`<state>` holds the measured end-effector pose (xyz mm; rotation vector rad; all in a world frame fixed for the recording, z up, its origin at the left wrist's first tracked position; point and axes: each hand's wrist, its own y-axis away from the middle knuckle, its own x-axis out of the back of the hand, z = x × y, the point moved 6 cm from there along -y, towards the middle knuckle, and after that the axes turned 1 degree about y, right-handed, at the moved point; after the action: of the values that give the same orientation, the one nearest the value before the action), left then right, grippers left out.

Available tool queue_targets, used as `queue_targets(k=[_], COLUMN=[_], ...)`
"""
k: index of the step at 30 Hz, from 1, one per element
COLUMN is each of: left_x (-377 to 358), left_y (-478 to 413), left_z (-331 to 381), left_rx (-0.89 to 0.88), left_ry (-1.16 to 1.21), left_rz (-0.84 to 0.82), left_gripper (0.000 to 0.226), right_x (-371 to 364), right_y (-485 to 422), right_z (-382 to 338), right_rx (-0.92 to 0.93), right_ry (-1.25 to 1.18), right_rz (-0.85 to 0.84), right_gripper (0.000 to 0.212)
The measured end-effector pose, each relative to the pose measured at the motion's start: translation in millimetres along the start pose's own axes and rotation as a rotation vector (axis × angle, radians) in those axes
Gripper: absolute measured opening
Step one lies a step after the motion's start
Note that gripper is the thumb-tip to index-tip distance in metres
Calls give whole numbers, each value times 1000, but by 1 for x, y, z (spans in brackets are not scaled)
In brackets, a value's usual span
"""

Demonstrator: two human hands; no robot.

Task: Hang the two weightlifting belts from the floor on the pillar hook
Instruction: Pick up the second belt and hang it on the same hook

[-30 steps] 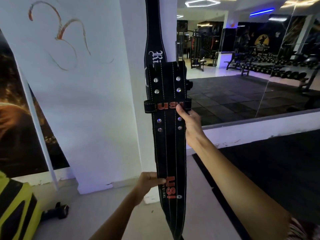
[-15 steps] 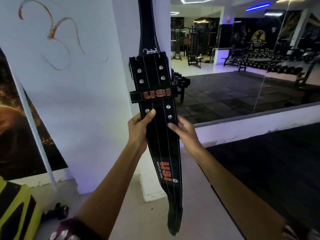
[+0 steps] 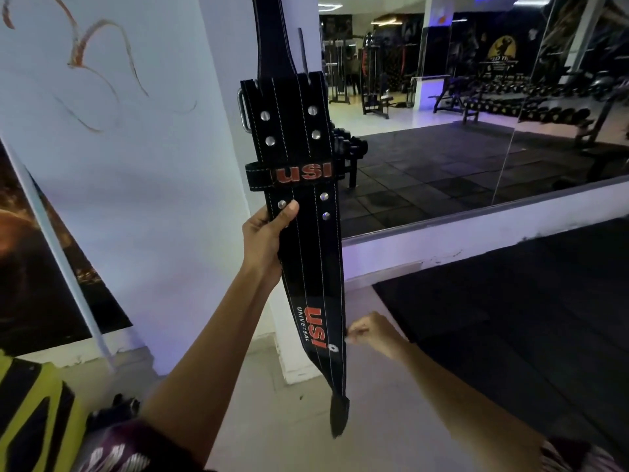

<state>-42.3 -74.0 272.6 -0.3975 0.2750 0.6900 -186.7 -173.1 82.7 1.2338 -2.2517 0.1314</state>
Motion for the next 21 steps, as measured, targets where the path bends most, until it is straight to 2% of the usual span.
queue_targets(k=[1,2,4,5,7,9,11,14,17,19,21], left_x=[1,2,4,3,-3,-4,1,33,63,64,50], left_y=[0,0,2,3,7,10,18,51,78,69,52], left_z=[-3,-5,-11,-14,-20,-25,-38,-99,-152,-147,-110], left_rx=[6,11,22,30,43,31,31,232,465,512,450], left_ry=[-6,-15,-39,-45,-51,-58,-90,-291,-577,-711,-575], left_rz=[-4,-10,-19,-29,-56,-65,-64,-72,-192,-333,-450], left_gripper=[8,9,12,14,21,20,15,13,19,34,55], right_x=[4,13,42,55,72,77,76,66,58,53,50], right_y=[-1,1,2,4,6,1,-6,-13,-11,-10,-13], right_z=[-5,-22,-73,-102,-151,-169,-165,-152,-145,-140,-136], right_rx=[-6,17,128,205,353,379,346,295,278,273,293], right_ry=[48,-38,-339,-475,-575,-707,-837,-876,-838,-831,-829], right_rz=[-59,-59,76,135,205,302,372,385,388,370,334], right_gripper=[36,49,60,56,36,13,2,2,7,9,6])
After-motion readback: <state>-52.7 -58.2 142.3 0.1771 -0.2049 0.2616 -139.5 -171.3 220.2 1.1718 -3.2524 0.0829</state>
